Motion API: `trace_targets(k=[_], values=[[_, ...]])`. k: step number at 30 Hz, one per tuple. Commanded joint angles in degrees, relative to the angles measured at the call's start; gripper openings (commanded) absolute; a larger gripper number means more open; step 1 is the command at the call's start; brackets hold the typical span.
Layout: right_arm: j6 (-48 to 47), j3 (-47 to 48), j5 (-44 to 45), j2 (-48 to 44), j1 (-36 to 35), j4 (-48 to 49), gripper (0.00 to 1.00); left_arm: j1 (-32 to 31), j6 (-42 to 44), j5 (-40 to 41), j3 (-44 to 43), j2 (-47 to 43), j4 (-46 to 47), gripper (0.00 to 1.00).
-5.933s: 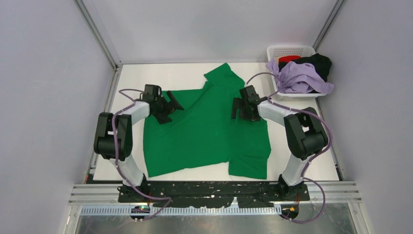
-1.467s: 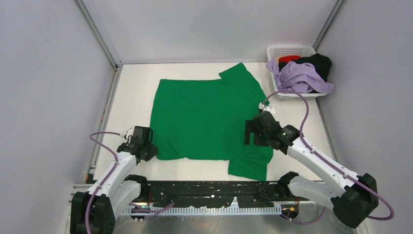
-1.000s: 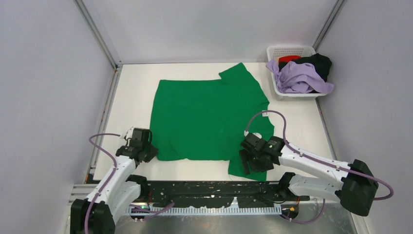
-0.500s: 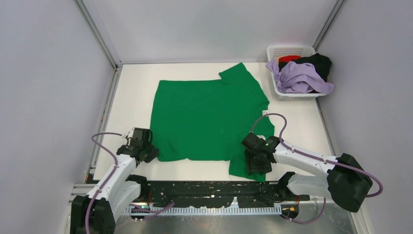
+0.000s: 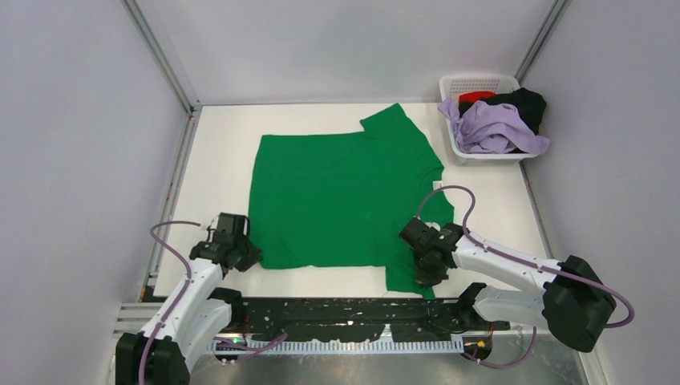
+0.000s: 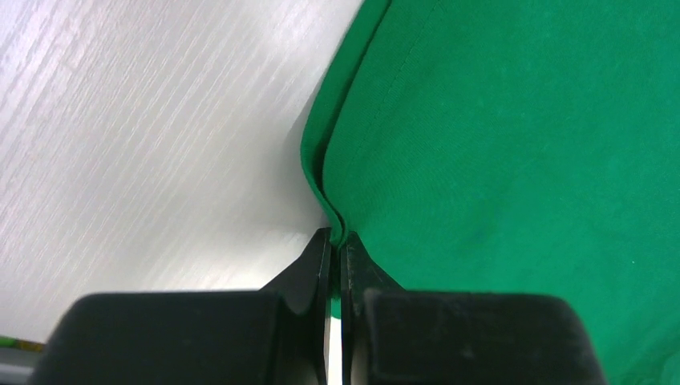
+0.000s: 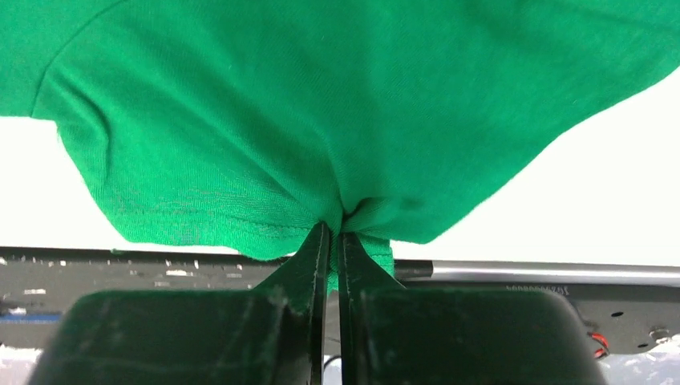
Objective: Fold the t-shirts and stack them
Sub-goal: Grab the side of the flattened tshirt closest away from the robot with both arms, then fold the flattened tshirt in 1/3 of the way
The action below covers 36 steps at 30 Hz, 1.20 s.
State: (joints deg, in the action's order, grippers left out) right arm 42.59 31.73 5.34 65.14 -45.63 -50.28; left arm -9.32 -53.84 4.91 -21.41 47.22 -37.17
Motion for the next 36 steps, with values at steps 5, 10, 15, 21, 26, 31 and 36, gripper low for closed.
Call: trace_targets(k=[5, 10, 15, 21, 26, 31, 36], values=[[4.33, -0.02, -8.74, -7.71, -2.73, -9.05, 0.05, -0.35, -0.18, -2.41, 0.74, -9.03, -11.34, 0.0], [5.23, 1.91, -4.66, -9.4, -3.87, -10.59, 0.05, -0.5, -0.11, -4.23, 1.72, -13.34, -11.63, 0.0], [3.76, 8.16, 1.44, -8.3, -1.72, -9.24, 0.05, -0.48, 0.26, -7.63, -1.23, -13.32, -9.5, 0.0], [-1.23, 12.48, -2.11, -6.87, 5.52, -5.21, 0.05, -0.42, -0.29, -8.28, -5.66, -8.44, -6.37, 0.0], [-7.16, 19.2, -4.38, -1.92, 11.93, -4.92, 0.05, -0.35, -0.17, -8.27, -12.09, -0.41, -6.64, 0.0], [-11.18, 26.07, -9.12, 4.35, 17.11, -5.06, 0.05, -0.24, -0.26, -6.95, -17.6, 5.82, -6.38, 0.0], [-14.77, 32.46, -11.15, 10.43, 21.7, -6.7, 0.05, 0.69, 0.79, -5.92, -23.79, 12.92, -7.64, 0.0]])
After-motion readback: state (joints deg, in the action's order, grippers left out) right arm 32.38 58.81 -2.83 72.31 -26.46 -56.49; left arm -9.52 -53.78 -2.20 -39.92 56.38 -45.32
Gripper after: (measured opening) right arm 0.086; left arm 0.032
